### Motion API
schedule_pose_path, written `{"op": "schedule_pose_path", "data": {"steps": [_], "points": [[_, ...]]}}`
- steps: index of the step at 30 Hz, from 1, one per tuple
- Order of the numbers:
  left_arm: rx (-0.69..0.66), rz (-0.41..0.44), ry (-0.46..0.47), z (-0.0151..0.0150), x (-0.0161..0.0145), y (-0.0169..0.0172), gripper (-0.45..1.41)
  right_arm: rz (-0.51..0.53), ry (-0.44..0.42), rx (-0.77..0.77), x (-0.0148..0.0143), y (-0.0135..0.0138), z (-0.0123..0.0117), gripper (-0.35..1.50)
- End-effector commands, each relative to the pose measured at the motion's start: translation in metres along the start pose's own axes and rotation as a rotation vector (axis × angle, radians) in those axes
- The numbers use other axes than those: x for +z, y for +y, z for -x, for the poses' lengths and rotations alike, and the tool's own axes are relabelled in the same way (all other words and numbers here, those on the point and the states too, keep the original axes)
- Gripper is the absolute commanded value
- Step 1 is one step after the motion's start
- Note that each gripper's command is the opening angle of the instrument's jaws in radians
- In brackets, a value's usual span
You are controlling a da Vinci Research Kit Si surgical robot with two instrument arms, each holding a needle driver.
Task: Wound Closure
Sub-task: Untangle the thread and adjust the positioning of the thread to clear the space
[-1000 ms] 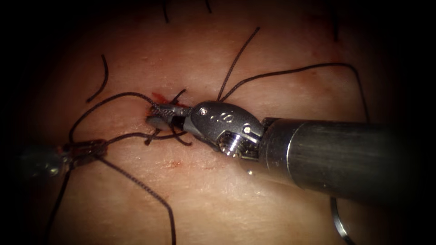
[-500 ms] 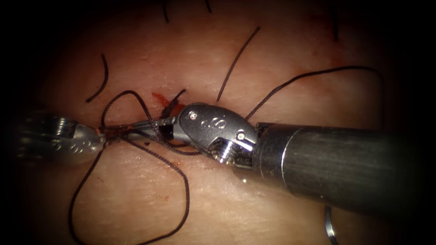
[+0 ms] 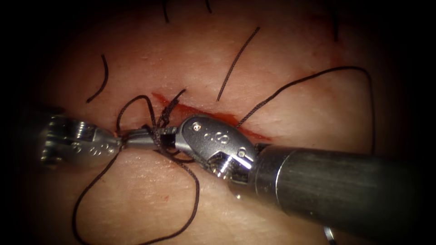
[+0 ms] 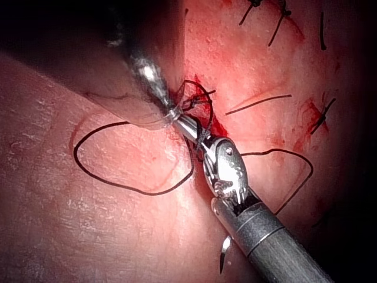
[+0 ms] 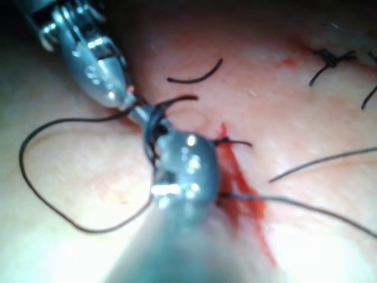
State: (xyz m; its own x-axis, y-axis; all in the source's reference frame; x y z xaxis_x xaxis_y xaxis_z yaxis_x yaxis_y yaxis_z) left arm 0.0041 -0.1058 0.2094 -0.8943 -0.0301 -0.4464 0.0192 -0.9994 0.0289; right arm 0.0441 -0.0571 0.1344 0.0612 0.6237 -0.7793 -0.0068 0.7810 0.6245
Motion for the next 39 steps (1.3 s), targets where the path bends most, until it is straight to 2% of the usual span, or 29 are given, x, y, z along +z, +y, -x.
{"op": "schedule_pose_path", "data": {"steps": [1, 8, 15, 18, 22, 26, 33, 39], "points": [[0.002, 0.002, 0.003, -0.0005, 0.0008, 0.0009, -0.45, 0.001, 0.013, 0.001, 0.0007, 0.0002, 0.0004, -0.11], [0.015, 0.006, 0.017, -0.0025, 0.0009, 0.0019, -0.45, 0.061, 0.072, 0.032, -0.0009, 0.0008, -0.0015, -0.15], [0.016, 0.009, 0.029, -0.0017, -0.0010, 0.0019, -0.45, 0.014, 0.002, 0.013, -0.0018, 0.0003, -0.0011, -0.13], [0.015, -0.001, 0.029, -0.0011, -0.0019, 0.0016, -0.45, -0.009, 0.000, 0.011, -0.0017, 0.0000, -0.0011, -0.11], [0.012, -0.015, 0.024, -0.0002, -0.0033, 0.0006, -0.45, -0.062, -0.058, 0.002, -0.0013, -0.0010, -0.0005, -0.11], [0.005, -0.017, 0.026, -0.0007, -0.0037, 0.0006, -0.45, -0.063, -0.088, -0.003, -0.0013, -0.0009, 0.0001, -0.11], [0.014, -0.017, 0.029, -0.0031, -0.0050, 0.0026, -0.45, 0.065, -0.103, -0.014, -0.0026, 0.0013, -0.0007, -0.13], [0.019, -0.013, 0.041, -0.0041, -0.0045, 0.0037, -0.45, 0.091, -0.040, -0.017, -0.0024, 0.0012, -0.0019, -0.13]]}}
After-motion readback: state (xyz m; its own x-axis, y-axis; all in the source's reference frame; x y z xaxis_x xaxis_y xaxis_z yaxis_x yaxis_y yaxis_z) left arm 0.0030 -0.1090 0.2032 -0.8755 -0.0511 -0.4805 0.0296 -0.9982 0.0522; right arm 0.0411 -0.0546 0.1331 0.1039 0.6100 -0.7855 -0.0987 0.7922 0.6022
